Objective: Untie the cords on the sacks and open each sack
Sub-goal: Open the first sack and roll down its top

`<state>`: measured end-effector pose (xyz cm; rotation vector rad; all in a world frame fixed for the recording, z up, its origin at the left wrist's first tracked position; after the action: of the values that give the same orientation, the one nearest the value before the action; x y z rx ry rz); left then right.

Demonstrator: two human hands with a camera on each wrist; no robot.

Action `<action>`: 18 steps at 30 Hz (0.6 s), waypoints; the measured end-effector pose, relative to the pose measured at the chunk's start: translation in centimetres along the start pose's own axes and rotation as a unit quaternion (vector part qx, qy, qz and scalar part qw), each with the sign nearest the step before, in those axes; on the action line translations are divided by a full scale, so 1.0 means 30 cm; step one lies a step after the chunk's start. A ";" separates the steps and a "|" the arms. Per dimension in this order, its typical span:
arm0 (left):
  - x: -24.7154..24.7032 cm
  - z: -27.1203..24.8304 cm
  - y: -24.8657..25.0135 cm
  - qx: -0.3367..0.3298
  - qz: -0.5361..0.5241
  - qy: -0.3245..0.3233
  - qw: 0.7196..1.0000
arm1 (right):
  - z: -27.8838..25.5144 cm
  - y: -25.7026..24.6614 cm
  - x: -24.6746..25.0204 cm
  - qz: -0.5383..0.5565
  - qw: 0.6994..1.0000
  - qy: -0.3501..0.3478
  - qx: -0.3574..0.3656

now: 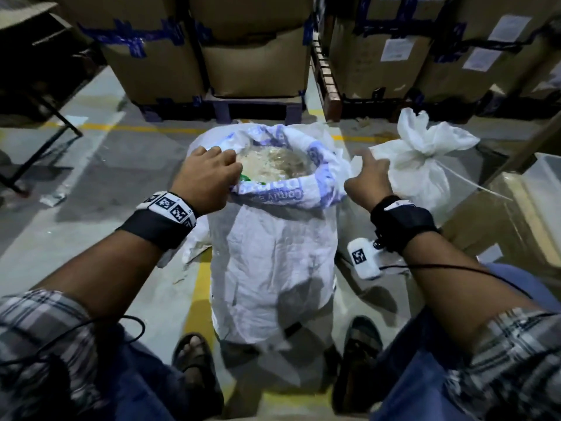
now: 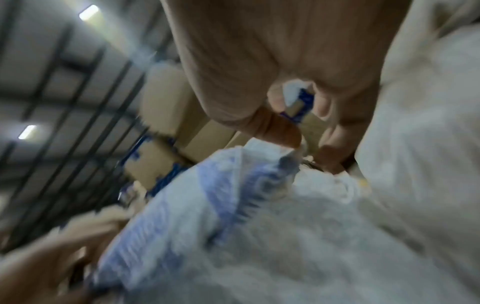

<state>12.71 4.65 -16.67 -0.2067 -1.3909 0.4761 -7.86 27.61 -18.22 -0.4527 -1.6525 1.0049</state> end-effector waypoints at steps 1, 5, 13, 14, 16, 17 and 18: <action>0.002 0.005 -0.001 -0.004 0.007 -0.010 1.000 | 0.000 0.001 0.001 -0.082 0.994 -0.002 0.073; 0.016 0.022 0.019 -0.044 0.002 -0.025 0.999 | -0.004 -0.023 -0.035 -0.111 0.988 -0.034 0.098; 0.001 0.020 0.076 -0.080 0.047 -0.079 0.992 | 0.001 -0.004 -0.051 0.088 0.985 -0.097 -0.110; 0.001 0.014 0.086 -0.090 0.034 -0.071 0.993 | -0.002 -0.011 -0.049 0.200 0.958 -0.135 -0.156; 0.017 0.012 0.126 -0.094 -0.019 -0.048 0.994 | -0.026 -0.032 -0.042 0.422 0.851 -0.184 -0.252; 0.028 0.013 0.154 -0.093 -0.052 -0.032 0.994 | -0.035 -0.041 -0.034 0.478 0.811 -0.186 -0.283; 0.035 0.018 0.181 -0.088 -0.089 -0.019 0.992 | -0.036 -0.046 -0.028 0.498 0.794 -0.181 -0.297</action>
<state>11.19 9.86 -17.89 -0.2158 -1.4748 0.2106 -6.30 26.64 -17.57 -1.7907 -2.0936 1.3368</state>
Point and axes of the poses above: each hand's wrist, its own z-axis towards the middle knuckle, its own x-axis out of the back of the hand, y = z × x, the point moved 1 cm from there along z, towards the middle knuckle, and after that the axes turned 7 degrees about z, right-handed, at the moved point
